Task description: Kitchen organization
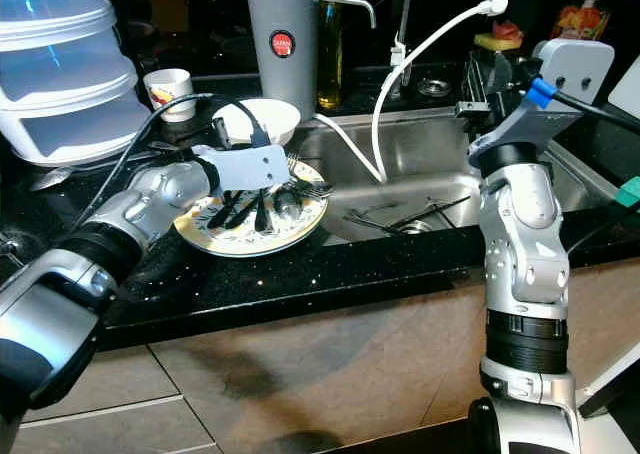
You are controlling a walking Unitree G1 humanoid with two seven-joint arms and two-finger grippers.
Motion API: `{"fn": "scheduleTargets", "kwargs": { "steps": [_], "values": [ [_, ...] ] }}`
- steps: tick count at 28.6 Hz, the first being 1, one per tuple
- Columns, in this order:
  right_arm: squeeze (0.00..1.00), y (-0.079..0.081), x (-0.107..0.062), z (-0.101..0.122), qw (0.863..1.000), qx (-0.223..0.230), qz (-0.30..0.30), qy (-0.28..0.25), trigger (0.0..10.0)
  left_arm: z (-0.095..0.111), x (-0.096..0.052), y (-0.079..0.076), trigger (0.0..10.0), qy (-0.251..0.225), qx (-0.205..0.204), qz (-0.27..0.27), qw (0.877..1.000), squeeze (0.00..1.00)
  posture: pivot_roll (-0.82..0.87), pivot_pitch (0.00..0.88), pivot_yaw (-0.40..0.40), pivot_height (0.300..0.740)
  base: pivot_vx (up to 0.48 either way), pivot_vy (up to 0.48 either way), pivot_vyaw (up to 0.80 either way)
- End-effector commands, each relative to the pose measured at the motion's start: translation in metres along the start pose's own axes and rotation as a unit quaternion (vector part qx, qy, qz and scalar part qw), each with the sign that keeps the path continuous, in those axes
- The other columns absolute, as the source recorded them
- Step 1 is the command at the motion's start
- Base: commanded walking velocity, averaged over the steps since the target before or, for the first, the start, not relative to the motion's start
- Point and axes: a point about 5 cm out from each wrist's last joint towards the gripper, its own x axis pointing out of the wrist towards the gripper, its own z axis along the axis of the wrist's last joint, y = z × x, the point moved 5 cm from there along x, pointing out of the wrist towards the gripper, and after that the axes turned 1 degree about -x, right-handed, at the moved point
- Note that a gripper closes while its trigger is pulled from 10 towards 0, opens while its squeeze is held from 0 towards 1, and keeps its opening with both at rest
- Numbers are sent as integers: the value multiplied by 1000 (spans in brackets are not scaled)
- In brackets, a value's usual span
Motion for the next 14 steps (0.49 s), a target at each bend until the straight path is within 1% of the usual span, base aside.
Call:
{"fn": "scheduleTargets", "kwargs": {
  "steps": [1,2,3,4,5,7,8,9,10,11,12,14],
  "values": [
    [0,2,2,-1,1000,2,4,0,10000,4,-3,27,235,-12,-5,60,998,0,-36,0,-16,740,0,0,0],
    [0,2,2,-1,1000,2,4,0,10000,10,-3,39,2196,-23,-11,86,996,0,-36,0,-16,740,0,0,0],
    [0,2,2,-1,1000,2,4,0,10000,10,-3,39,2196,-23,-11,86,996,0,-36,0,-16,740,0,0,0],
    [0,2,2,-1,1000,2,4,0,10000,18,-5,55,10000,-35,-18,124,991,0,-34,0,-18,740,0,0,0],
    [0,2,2,-1,1000,2,4,0,10000,27,-7,68,10000,-52,-24,157,986,0,-34,0,-18,740,0,0,0],
    [0,2,3,-1,1000,2,3,0,10000,39,-9,85,10000,-73,-32,194,978,0,-41,0,-12,740,0,0,0],
    [0,2,3,-1,1000,2,3,0,10000,39,-9,85,10000,-73,-32,194,978,0,-41,0,-12,740,0,0,0],
    [0,1,3,0,1000,1,2,-1,10000,47,-11,93,10000,-87,-39,211,973,0,-41,0,-12,740,0,0,0],
    [0,1,3,0,1000,1,2,-1,10000,47,-11,93,10000,-87,-39,211,973,0,-41,0,-12,740,0,0,0],
    [0,0,2,0,1000,0,0,-2,10000,55,-12,100,10000,-99,-46,228,968,0,-41,0,-12,740,0,0,0],
    [0,0,2,0,1000,0,0,-2,10000,55,-12,100,10000,-99,-46,228,968,0,-41,0,-12,740,0,0,0],
    [0,-2,2,1,1000,-2,-3,-2,10000,68,-12,105,10000,-120,-51,240,962,0,-48,0,-8,740,0,0,0]
  ]
}}
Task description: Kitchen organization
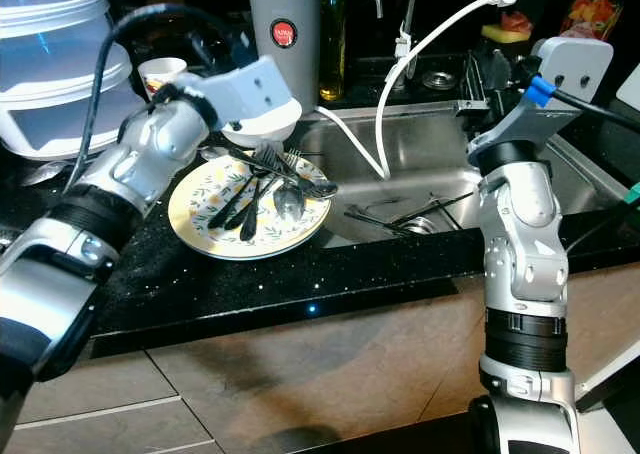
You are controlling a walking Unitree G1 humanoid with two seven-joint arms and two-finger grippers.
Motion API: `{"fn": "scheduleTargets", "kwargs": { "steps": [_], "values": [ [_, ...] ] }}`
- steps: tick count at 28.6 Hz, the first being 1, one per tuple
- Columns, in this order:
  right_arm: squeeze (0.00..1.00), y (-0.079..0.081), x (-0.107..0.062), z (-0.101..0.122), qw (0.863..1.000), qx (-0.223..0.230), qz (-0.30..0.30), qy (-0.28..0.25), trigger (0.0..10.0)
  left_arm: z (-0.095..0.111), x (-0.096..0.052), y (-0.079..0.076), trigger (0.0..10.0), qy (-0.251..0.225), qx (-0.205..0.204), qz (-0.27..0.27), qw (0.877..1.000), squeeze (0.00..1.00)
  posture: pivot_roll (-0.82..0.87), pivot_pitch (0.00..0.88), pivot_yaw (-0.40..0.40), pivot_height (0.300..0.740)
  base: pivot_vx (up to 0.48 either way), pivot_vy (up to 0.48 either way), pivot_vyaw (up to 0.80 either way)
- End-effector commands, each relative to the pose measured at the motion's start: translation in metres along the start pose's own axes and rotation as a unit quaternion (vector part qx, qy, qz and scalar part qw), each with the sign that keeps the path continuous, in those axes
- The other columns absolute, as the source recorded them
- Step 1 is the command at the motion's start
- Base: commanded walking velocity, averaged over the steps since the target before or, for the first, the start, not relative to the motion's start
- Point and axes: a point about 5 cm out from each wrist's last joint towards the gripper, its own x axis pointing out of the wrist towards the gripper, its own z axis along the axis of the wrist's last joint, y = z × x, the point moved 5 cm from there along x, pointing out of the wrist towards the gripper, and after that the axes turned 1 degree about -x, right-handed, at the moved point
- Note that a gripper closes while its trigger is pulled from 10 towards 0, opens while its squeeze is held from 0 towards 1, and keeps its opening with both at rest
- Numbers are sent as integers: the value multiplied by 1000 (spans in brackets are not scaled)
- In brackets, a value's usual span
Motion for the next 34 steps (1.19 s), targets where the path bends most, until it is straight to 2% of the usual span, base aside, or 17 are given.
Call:
{"fn": "scheduleTargets", "kwargs": {
  "steps": [1,2,4,5,12,13,15,16,17,21,22,23,24,25,28,29,34],
  "values": [
    [0,-2,0,1,1000,-4,-3,-3,10000,11,5,3,10000,-14,-16,10,1000,0,-48,0,-8,740,0,0,0],
    [0,-3,0,2,1000,-5,-4,-3,10000,12,3,-11,10000,-22,-5,-30,999,149,-53,0,-5,740,0,0,0],
    [0,-3,0,2,1000,-5,-4,-3,10000,12,3,-11,10000,-22,-5,-30,999,149,-53,0,-5,740,0,0,0],
    [0,-3,0,2,1000,-5,-5,-3,10000,11,2,-17,10000,-21,-3,-51,998,1000,-55,0,-4,740,0,0,0],
    [0,-4,0,2,1000,-6,-6,-4,10000,-17,-16,-24,10000,-6,44,-171,984,1000,-48,0,-5,740,0,0,0],
    [0,-4,-1,1,1000,-4,-7,-3,10000,-61,-49,-20,10000,42,111,-288,950,1000,-32,0,-1,740,0,0,0],
    [0,-3,-1,-1,1000,0,-8,-1,10000,-89,-74,-24,10000,80,143,-353,921,1000,-21,0,0,740,0,0,0],
    [0,-3,-1,-1,1000,0,-8,-1,10000,-89,-74,-24,10000,80,143,-353,921,1000,-21,0,0,740,0,0,0],
    [0,-1,-1,-3,1000,3,-7,0,10000,-106,-90,-36,10000,104,152,-385,904,1000,-16,0,0,740,0,0,0],
    [0,0,-1,-3,1000,4,-7,0,10000,-110,-94,-41,10000,109,153,-394,900,1000,-16,0,0,740,0,0,0],
    [0,0,-1,-3,1000,4,-6,0,10000,-112,-98,-49,10000,114,141,-400,898,1000,-16,0,0,740,0,0,0],
    [0,1,-1,-4,1000,4,-6,1,10000,-114,-97,-58,10000,121,134,-392,902,553,-19,0,-4,740,0,0,0],
    [0,1,-1,-4,1000,4,-6,1,10000,-114,-97,-58,10000,121,134,-392,902,553,-19,0,-4,740,0,0,0],
    [0,0,-2,-3,1000,4,-5,1,10000,-115,-94,-68,10000,129,122,-380,908,0,-24,0,-8,740,0,0,0],
    [0,0,-2,-3,1000,3,-5,2,10000,-114,-92,-79,10000,134,116,-373,911,0,-30,0,-9,740,0,0,0],
    [0,0,-3,-1,1000,1,-5,2,10000,-109,-84,-92,10000,142,112,-346,921,0,-45,0,-2,740,0,0,0],
    [0,-1,-5,-2,1000,0,-8,4,10000,-101,-74,-101,10000,138,116,-318,931,0,-50,2,0,740,0,0,0]
  ]
}}
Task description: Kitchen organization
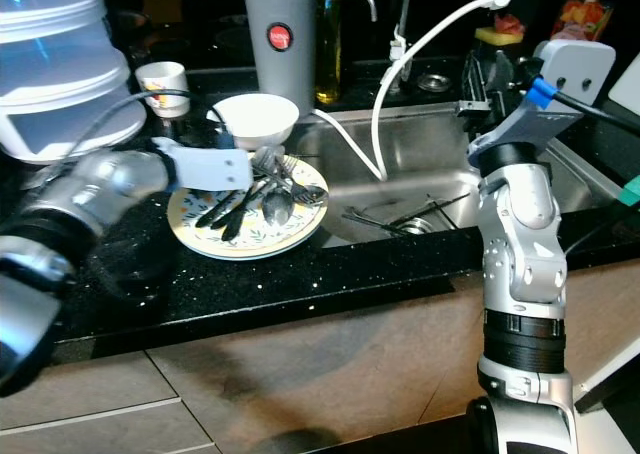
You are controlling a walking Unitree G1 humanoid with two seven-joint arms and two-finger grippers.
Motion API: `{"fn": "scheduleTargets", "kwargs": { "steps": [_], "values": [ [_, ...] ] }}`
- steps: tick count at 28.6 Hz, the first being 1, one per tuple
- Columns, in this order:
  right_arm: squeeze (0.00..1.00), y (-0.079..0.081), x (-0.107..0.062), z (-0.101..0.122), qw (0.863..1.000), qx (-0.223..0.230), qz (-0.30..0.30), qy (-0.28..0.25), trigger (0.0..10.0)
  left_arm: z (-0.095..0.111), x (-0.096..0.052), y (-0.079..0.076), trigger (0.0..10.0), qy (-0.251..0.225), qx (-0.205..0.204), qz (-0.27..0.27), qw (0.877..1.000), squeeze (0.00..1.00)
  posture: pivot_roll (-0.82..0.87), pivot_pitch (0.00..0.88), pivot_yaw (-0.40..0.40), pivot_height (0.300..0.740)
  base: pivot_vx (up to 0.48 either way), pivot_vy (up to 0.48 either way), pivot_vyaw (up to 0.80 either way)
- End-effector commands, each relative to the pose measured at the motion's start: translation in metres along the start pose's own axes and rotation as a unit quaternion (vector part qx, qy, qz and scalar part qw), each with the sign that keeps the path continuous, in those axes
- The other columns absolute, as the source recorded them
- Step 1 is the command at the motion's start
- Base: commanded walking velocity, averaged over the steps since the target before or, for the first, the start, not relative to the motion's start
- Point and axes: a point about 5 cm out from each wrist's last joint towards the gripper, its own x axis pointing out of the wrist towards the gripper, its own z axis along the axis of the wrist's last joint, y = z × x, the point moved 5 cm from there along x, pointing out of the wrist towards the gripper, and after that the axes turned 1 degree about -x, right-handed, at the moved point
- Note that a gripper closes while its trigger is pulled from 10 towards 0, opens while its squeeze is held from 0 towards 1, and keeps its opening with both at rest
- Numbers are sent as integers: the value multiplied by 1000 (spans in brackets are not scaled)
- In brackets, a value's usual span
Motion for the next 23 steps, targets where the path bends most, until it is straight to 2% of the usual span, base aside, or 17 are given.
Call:
{"fn": "scheduleTargets", "kwargs": {
  "steps": [1,2,3,4,5,6,7,8,9,20,21,23],
  "values": [
    [0,-1,-3,0,1000,-3,-2,4,10000,-3,6,-30,10000,25,13,-34,999,0,-55,4,1,740,0,0,0],
    [0,-2,-4,-1,1000,-4,-3,5,10000,6,11,-28,10000,22,25,-17,999,0,-63,9,2,740,0,0,0],
    [0,-2,-4,-1,1000,-4,-3,5,10000,6,11,-28,10000,22,25,-17,999,0,-63,9,2,740,0,0,0],
    [0,-4,-5,0,1000,-7,-6,6,10000,19,18,-26,10000,17,59,2,998,0,-70,9,4,740,0,0,0],
    [0,-4,-5,0,1000,-7,-6,6,10000,19,18,-26,10000,17,59,2,998,0,-70,9,4,740,0,0,0],
    [0,-4,-6,1,1000,-8,-7,5,10000,23,20,-28,6039,15,70,1,997,0,-70,9,4,740,0,0,0],
    [0,-5,-5,1,1000,-9,-8,4,10000,28,21,-32,3137,9,94,-2,996,0,-77,3,6,740,0,0,0],
    [0,-5,-5,1,1000,-9,-8,4,10000,28,21,-32,3137,9,94,-2,996,0,-77,3,6,740,0,0,0],
    [0,-5,-4,2,1000,-9,-8,3,10000,27,21,-37,0,6,114,-8,993,0,-77,0,7,740,0,0,0],
    [0,-5,-3,1,1000,-8,-7,3,10000,13,16,-35,0,18,123,7,992,0,-60,0,-3,740,0,0,0],
    [0,-4,-3,2,1000,-8,-5,2,10000,10,14,-31,0,20,120,18,992,0,-60,0,-3,740,0,0,0],
    [0,-2,-1,2,1000,-5,-2,0,10000,5,11,-12,0,25,105,63,992,0,-49,0,-9,740,0,0,0]
  ]
}}
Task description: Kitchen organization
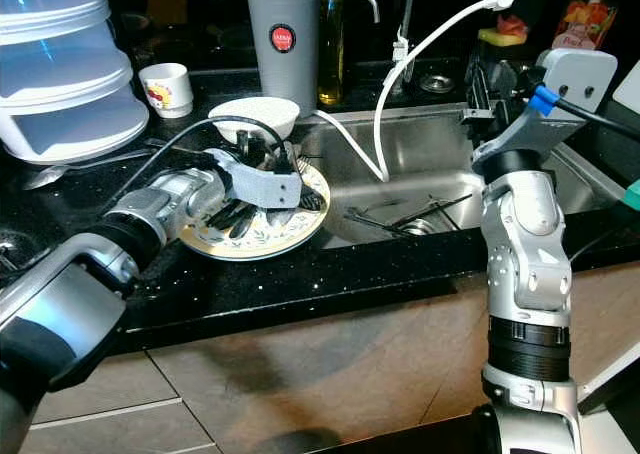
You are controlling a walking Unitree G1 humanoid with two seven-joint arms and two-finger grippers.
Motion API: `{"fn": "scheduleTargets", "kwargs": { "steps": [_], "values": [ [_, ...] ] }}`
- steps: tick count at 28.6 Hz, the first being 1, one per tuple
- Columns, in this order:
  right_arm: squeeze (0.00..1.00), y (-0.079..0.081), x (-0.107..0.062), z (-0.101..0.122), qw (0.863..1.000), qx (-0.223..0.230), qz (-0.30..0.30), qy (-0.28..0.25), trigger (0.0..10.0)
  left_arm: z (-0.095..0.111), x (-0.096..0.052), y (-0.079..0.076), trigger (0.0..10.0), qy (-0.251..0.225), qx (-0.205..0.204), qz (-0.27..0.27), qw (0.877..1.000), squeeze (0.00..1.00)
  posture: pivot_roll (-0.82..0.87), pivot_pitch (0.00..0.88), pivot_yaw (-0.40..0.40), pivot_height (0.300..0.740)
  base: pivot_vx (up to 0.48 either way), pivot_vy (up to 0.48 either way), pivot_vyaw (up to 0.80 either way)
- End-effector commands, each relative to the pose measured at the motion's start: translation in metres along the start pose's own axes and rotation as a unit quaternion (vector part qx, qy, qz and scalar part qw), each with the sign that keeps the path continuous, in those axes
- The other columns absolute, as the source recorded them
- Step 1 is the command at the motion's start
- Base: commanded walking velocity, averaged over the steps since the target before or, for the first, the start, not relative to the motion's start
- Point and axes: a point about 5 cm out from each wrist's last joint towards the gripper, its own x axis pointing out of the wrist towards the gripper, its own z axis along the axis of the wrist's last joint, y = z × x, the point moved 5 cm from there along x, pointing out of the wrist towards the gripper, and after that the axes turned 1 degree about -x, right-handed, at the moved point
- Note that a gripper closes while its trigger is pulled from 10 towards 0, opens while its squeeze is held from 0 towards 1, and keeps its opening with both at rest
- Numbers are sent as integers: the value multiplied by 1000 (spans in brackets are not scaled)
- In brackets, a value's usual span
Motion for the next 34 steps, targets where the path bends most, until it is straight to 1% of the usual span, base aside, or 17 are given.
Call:
{"fn": "scheduleTargets", "kwargs": {
  "steps": [1,3,4,5,6,8,11,14,18,20,22,23,26,30,32,33,34],
  "values": [
    [0,2,3,5,1000,0,4,-8,10000,-17,-8,-18,0,25,-8,-19,999,0,-49,0,-9,740,0,0,0],
    [0,3,4,5,1000,1,5,-9,10000,-22,-8,-4,0,32,-22,14,999,0,-49,0,-9,740,0,0,0],
    [0,4,4,5,1000,2,6,-9,10000,-28,-9,13,9412,41,-36,53,997,0,-45,0,-12,740,0,0,0],
    [0,4,4,4,1000,2,7,-9,10000,-34,-11,31,10000,45,-47,92,994,0,-45,0,-12,740,0,0,0],
    [0,4,5,4,1000,3,8,-9,10000,-37,-13,49,10000,44,-65,127,989,0,-42,0,-13,740,0,0,0],
    [0,4,5,4,1000,3,8,-9,10000,-37,-13,49,10000,44,-65,127,989,0,-42,0,-13,740,0,0,0],
    [0,4,6,5,1000,3,9,-10,10000,-37,-16,79,10000,30,-111,182,976,0,-41,0,-15,740,0,0,0],
    [0,4,7,5,1000,3,9,-11,10000,-34,-17,91,10000,21,-133,203,970,0,-41,0,-15,740,0,0,0],
    [0,3,8,7,1000,2,7,-14,10000,-10,-14,128,10000,-30,-228,253,940,0,-48,0,-8,740,0,0,0],
    [0,2,9,7,1000,1,6,-14,10000,-4,-12,133,10000,-41,-256,255,931,0,-51,0,-7,740,0,0,0],
    [0,1,8,7,1000,0,3,-16,10000,18,-4,134,10000,-69,-329,244,910,0,-58,0,-1,740,0,0,0],
    [0,1,8,7,1000,0,3,-16,10000,18,-4,134,10000,-69,-329,244,910,0,-58,0,-1,740,0,0,0],
    [0,0,7,8,1000,-1,1,-17,10000,46,6,128,10000,-98,-398,216,886,0,-58,0,-1,740,0,0,0],
    [0,-2,6,10,1000,-4,-4,-20,10000,114,20,111,10000,-171,-519,123,829,0,-77,0,12,740,0,0,0],
    [0,-3,5,10,1000,-5,-6,-20,10000,137,22,101,10000,-188,-545,82,813,0,-82,0,15,740,0,0,0],
    [0,-4,5,10,1000,-5,-7,-20,10000,149,23,96,10000,-197,-550,64,809,59,-82,0,15,740,0,0,0],
    [0,-4,5,10,1000,-5,-7,-19,10000,158,23,91,10000,-202,-555,48,806,294,-83,0,18,740,0,0,0]
  ]
}}
